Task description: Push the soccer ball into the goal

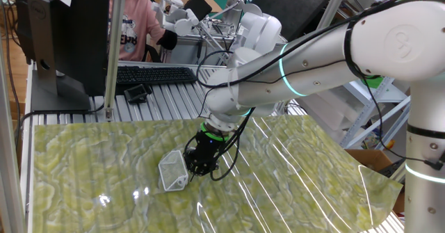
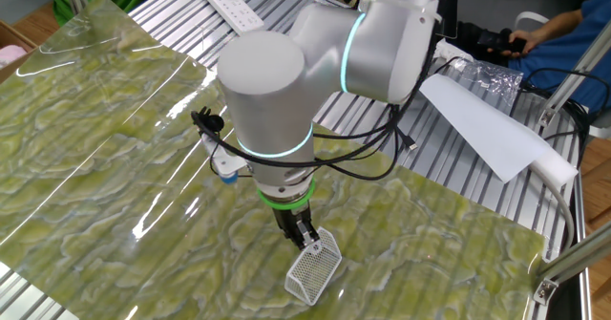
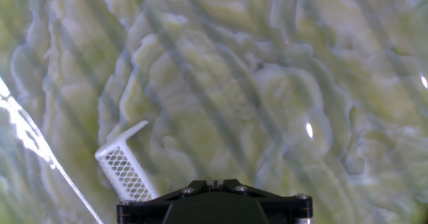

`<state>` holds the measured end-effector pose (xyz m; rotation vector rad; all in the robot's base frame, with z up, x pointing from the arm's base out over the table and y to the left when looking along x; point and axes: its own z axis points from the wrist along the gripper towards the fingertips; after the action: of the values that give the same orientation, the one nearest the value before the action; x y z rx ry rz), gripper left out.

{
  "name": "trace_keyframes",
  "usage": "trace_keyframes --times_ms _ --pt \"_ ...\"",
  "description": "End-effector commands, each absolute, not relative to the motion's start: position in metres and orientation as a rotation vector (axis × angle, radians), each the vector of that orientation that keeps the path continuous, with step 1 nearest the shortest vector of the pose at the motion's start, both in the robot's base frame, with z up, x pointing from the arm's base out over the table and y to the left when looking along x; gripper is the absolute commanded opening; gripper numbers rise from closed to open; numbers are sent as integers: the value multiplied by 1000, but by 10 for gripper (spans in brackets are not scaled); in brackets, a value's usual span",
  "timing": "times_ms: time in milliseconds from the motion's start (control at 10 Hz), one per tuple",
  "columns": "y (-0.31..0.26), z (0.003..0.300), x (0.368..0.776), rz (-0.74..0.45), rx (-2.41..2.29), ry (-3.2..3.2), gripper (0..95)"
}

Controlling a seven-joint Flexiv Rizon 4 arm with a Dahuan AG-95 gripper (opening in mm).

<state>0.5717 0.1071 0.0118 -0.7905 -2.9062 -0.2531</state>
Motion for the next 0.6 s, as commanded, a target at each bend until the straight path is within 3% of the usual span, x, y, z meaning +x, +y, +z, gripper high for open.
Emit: trace_keyframes --times_ms 100,600 --pt "108 12 572 -351 -803 -2863 0" --pt "109 8 574 -434 -850 -2846 0"
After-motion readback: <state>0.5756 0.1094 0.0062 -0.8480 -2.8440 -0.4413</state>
